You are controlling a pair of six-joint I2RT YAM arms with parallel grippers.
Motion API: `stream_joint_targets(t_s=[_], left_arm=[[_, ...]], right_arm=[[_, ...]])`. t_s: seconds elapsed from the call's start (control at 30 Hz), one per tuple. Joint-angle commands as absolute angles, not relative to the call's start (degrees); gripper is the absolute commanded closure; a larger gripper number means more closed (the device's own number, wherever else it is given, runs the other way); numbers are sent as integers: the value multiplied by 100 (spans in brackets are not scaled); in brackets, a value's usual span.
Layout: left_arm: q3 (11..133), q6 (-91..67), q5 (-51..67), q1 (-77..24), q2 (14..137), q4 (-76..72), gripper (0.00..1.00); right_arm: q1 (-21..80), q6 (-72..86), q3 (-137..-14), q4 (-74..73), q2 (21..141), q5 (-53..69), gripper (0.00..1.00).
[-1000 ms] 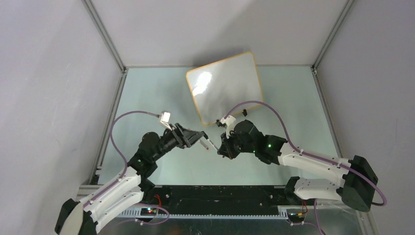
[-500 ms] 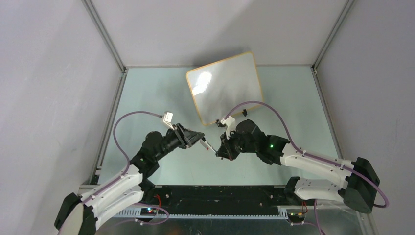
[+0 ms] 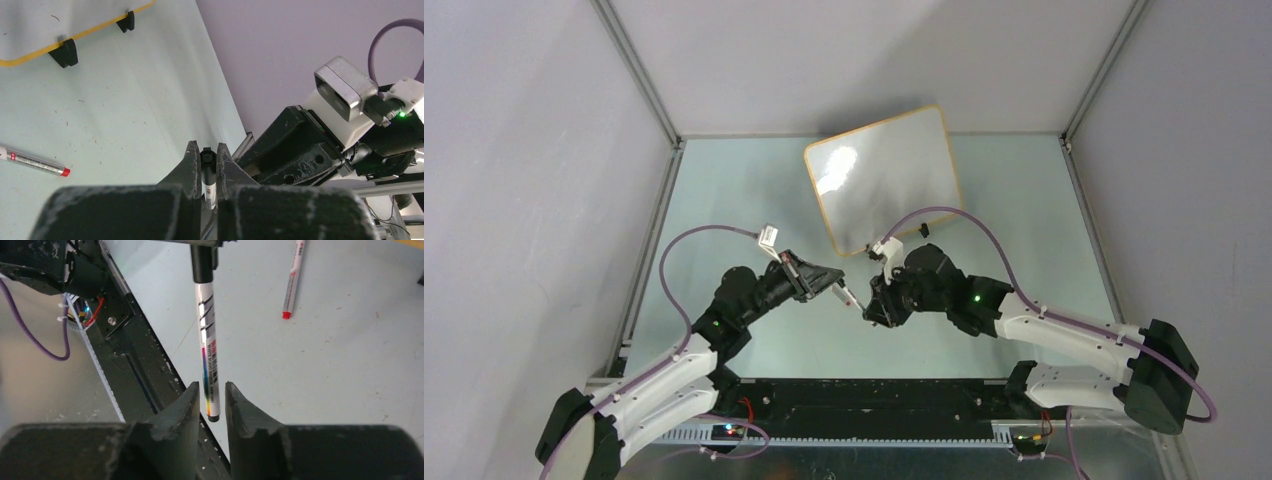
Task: Write a sentence on the whiteboard
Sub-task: Pass from the right arm to the left, then open the pen cap from the whiteboard marker.
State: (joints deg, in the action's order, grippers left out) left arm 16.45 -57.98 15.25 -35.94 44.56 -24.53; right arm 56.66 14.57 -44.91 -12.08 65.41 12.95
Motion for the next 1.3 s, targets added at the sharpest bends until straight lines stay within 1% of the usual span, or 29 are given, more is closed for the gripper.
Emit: stream_joint_targets(t_s=[0.0, 0.03, 0.07, 0.1, 0.13, 0.2, 0.33, 0.5, 0.7, 0.87, 1.17, 1.27], left_arm=[[1709, -5880, 1487, -3616, 4319, -2543, 100], [1706, -5922, 1426, -3618, 4264, -2484, 100], [1706, -5932, 1390, -3616, 4237, -2450, 100], [1707, -5974, 1319, -3615, 4188, -2399, 100], [1706, -6002, 1283, -3614, 4164, -2377, 100], [1716, -6065, 1196, -3613, 4080, -2322, 100], [1760, -6171, 1053, -3612, 3887, -2257, 100], [1834, -6338, 760, -3612, 3631, -2151, 100], [1788, -6762, 162, -3603, 3231, -2188, 100], [1639, -7217, -291, -3602, 3074, -2531, 100], [1787, -7518, -192, -3603, 3367, -2886, 100], [1666, -7779, -208, -3604, 3488, -3308, 100]], right_arm=[[5676, 1568, -4570, -957, 6478, 956, 60], [5666, 1618, -4537, -940, 6410, 913, 55], [5659, 1635, -4514, -881, 6364, 863, 49], [5647, 1670, -4457, -845, 6269, 854, 45], [5645, 1688, -4426, -765, 6215, 824, 38], [5624, 1793, -4282, -626, 6066, 770, 29], [5574, 1985, -4101, -408, 5739, 612, 21], [5497, 2386, -3874, 14, 5406, 305, 18], [5467, 3135, -3537, 816, 5098, -237, 20], [5510, 3640, -3198, 1535, 4990, -353, 21], [5674, 3958, -3136, 2403, 5128, -445, 20], [5714, 4025, -3129, 2858, 5247, -460, 22]])
